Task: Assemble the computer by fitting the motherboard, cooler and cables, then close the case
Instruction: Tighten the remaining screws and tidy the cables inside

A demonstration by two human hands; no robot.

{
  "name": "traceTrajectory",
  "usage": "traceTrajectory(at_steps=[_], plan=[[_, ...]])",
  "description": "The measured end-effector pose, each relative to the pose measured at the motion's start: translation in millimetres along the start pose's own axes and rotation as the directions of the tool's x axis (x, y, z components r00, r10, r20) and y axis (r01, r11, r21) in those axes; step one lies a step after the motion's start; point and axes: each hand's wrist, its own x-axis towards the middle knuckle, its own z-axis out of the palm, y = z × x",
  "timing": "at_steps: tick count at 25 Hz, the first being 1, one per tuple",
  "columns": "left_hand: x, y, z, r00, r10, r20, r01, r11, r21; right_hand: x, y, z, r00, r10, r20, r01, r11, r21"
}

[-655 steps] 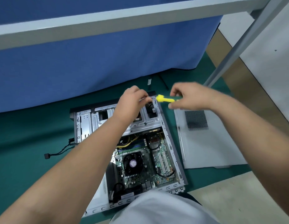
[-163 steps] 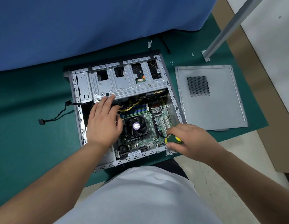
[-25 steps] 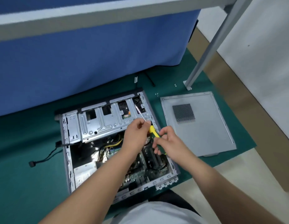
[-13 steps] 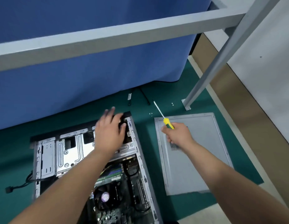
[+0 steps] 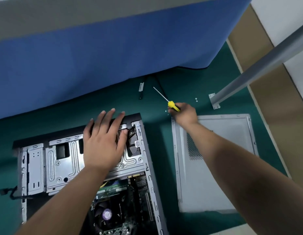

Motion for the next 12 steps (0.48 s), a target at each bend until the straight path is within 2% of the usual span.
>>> traceTrajectory(at_steps=[3, 9, 12], plan=[[-1, 0, 1, 1.0, 0.005, -0.023, -0.005, 1.0, -0.003, 4, 4, 10, 0.999, -0.032, -0.028, 0.031, 0.999, -0.032], [-1, 1, 2, 0.999, 0.01, -0.041, -0.01, 1.0, 0.001, 5, 2, 15, 0.999, 0.002, -0.052, -0.004, 0.999, -0.034], [1, 0, 2, 0.999, 0.007, -0.034, -0.007, 1.0, -0.004, -4, 0, 6, 0.998, 0.021, -0.053, -0.018, 0.998, 0.055]])
